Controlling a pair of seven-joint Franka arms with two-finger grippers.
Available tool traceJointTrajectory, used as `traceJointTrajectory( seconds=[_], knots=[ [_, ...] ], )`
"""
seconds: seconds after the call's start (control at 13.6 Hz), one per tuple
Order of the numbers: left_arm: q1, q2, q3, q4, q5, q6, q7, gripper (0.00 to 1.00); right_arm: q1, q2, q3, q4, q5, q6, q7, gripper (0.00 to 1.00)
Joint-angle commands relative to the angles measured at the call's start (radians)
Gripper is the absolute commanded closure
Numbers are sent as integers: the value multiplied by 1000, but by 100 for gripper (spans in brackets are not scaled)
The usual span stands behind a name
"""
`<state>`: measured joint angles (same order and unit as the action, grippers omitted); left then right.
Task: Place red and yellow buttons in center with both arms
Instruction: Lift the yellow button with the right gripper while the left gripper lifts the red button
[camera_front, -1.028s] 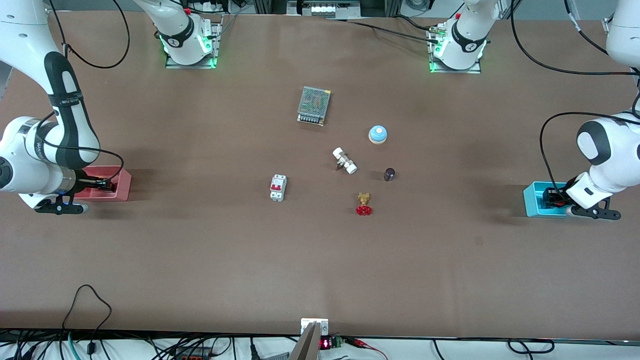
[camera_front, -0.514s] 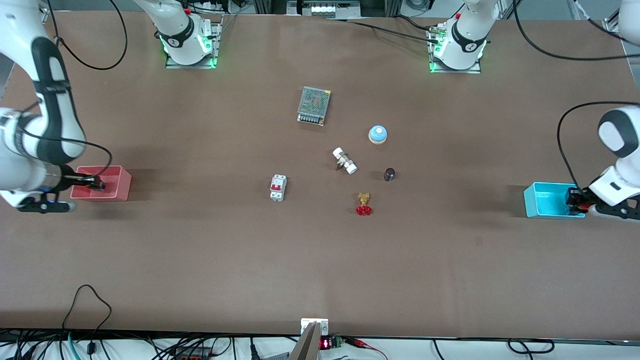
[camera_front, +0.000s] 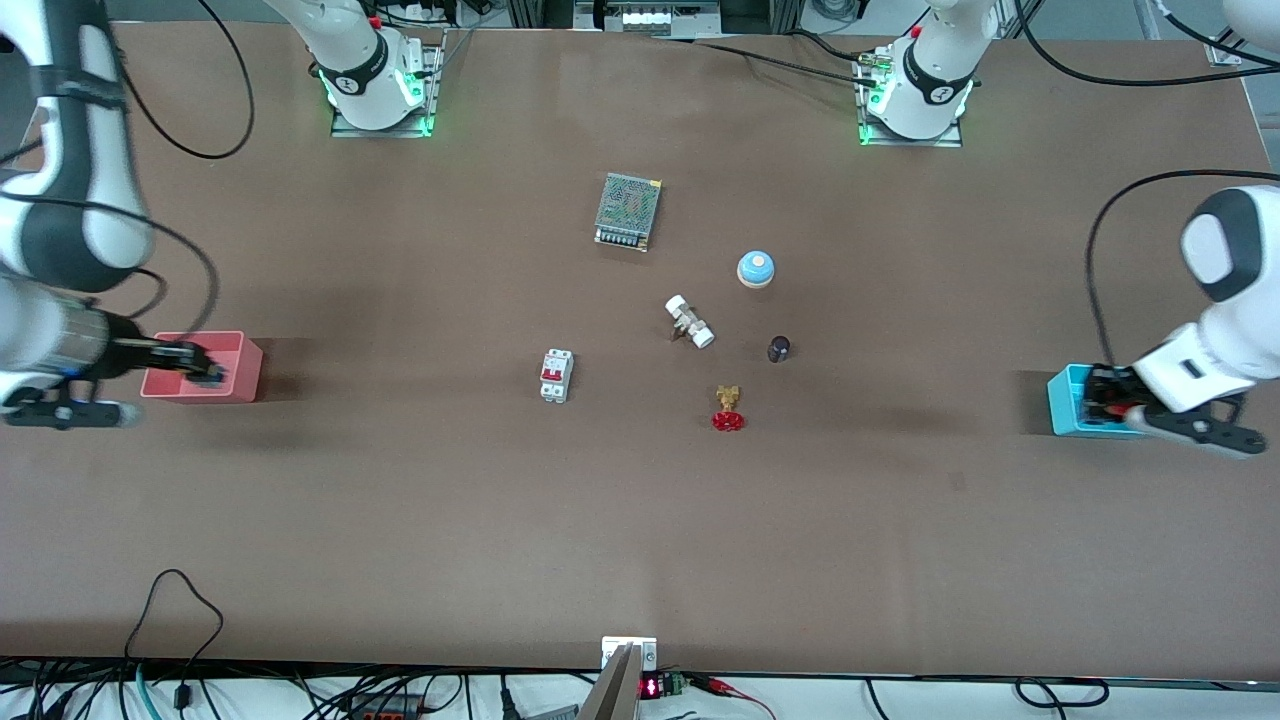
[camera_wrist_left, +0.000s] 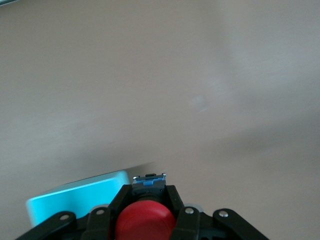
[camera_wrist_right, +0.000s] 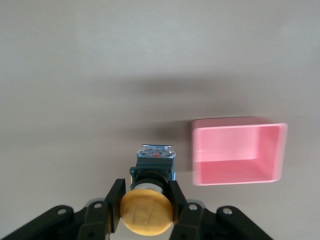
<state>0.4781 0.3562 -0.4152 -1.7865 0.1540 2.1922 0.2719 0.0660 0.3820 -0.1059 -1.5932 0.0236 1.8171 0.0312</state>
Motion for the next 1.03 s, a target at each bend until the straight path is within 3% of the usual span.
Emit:
traceJointTrajectory(
  seconds=[0.0, 0.15, 0.29, 0.44, 0.66, 0.95],
  knots=[
    [-47, 38, -42, -20, 6, -2, -159, 75, 125, 63, -8, 21, 13, -1, 243, 71],
    [-132, 73, -42, -18, 6, 44, -276, 75, 202, 107, -8, 21, 27, 23, 370, 71],
    [-223, 117, -39, -16, 10, 108, -431, 75, 234, 142, -8, 21, 97, 74, 429, 70],
    [-260, 180, -42, -16, 12, 199, -590, 75, 282, 191, -8, 21, 130, 128, 513, 70],
    [-318, 227, -36, -22, 12, 239, -692, 75, 316, 225, -8, 21, 128, 208, 634, 70],
    [-375, 271, -7, -21, 21, 291, -764, 75, 316, 259, -8, 21, 134, 217, 647, 70]
  ],
)
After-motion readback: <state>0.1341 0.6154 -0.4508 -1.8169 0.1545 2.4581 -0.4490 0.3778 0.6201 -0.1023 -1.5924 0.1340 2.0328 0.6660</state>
